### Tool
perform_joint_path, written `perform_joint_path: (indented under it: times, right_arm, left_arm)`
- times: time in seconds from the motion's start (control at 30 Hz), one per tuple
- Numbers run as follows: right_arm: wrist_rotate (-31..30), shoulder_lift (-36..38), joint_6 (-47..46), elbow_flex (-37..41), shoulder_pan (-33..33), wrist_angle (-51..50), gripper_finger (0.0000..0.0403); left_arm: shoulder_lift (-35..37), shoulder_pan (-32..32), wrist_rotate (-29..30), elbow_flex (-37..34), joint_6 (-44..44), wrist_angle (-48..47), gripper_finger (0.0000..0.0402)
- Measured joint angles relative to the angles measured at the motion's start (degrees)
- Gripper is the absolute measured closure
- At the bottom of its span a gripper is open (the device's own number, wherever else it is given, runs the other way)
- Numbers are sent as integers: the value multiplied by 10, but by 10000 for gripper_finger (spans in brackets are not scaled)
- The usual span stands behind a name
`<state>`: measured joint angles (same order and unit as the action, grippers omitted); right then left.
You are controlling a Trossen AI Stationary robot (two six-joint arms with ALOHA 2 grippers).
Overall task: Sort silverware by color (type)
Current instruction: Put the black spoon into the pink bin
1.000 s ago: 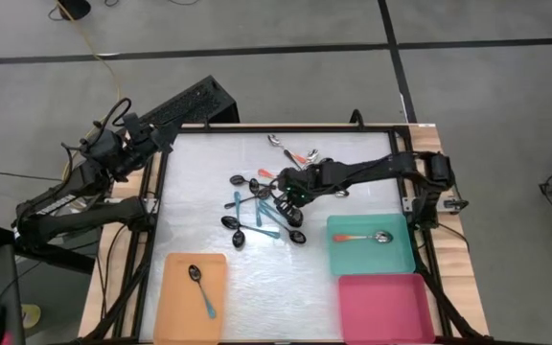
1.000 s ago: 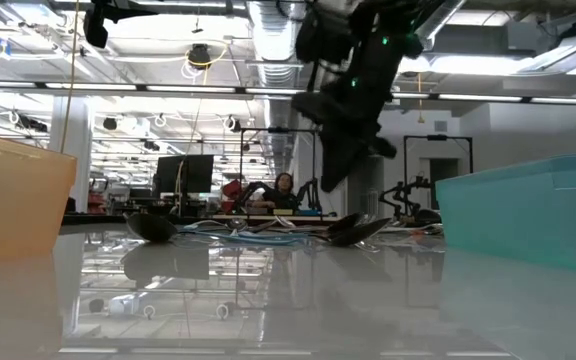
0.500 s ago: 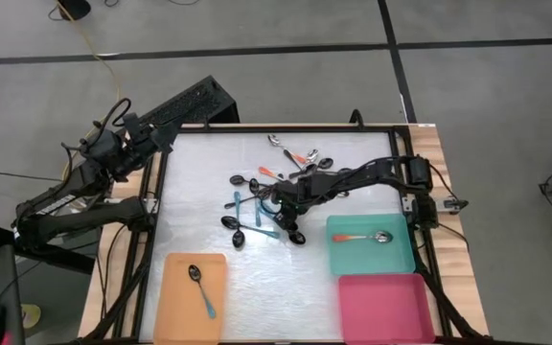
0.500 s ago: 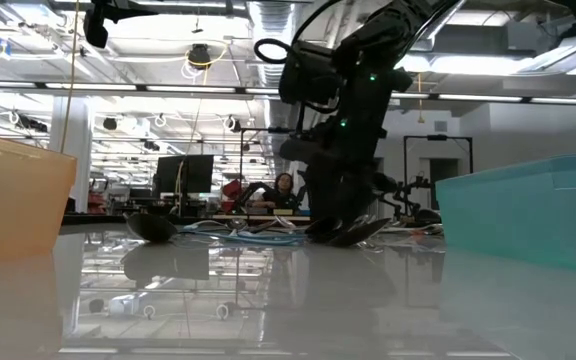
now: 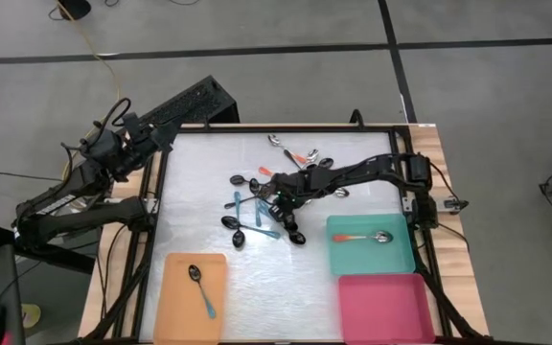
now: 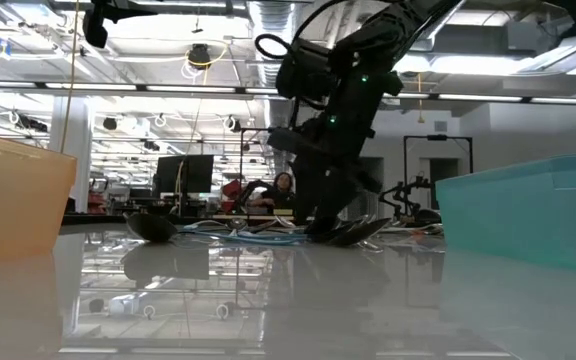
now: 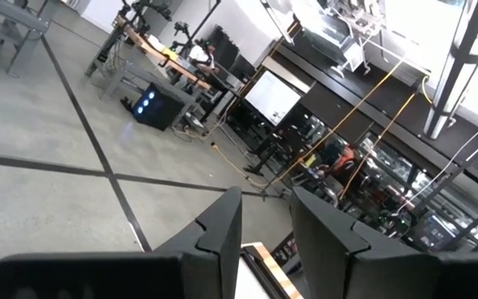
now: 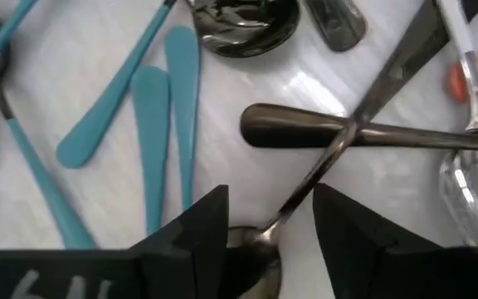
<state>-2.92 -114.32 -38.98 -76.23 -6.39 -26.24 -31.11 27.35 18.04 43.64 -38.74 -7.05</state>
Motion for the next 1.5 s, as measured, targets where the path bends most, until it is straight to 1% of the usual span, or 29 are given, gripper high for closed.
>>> perform_joint_path:
  times: [0.13, 0.33, 0.47, 0.5, 0.7, 0.8, 0.93, 0.97, 1.07, 1.3, 1.43, 1.5]
  right_arm:
    - [-2, -5, 2, 0, -1, -19, 219]
    - [-30, -5, 6, 0, -1, -12, 220]
    - [-31, -14, 6, 0, -4, -8, 227]
    - [-36, -20, 5, -1, -5, -9, 231]
    - [-17, -43, 11, -3, -2, -18, 262]
    - [-17, -40, 10, -2, -2, -23, 298]
    - [-15, -12, 16, 0, -3, -30, 379]
    - [-14, -3, 16, 1, -3, -35, 389]
    - [0, 22, 13, 3, -10, -43, 388]
    - [-9, 100, 15, 2, -30, -53, 397]
    - [-9, 164, 18, 2, -30, -55, 397]
    - [-12, 199, 37, 1, -30, -51, 397]
  left_arm:
    - [0, 0, 0, 0, 0, -1, 311]
    - [0, 0, 3, 0, 0, -1, 311]
    - [0, 0, 3, 0, 0, -1, 311]
    - [0, 0, 3, 0, 0, -1, 311]
    - [0, 0, 4, 0, 0, -1, 311]
    - [0, 0, 4, 0, 0, -1, 311]
    - [0, 0, 4, 0, 0, -1, 311]
    - [0, 0, 4, 0, 0, 0, 311]
    - [0, 0, 6, 0, 0, 0, 311]
    - [0, 0, 7, 0, 0, 0, 311]
    - [0, 0, 7, 0, 0, 0, 311]
    - [0, 0, 7, 0, 0, 1, 311]
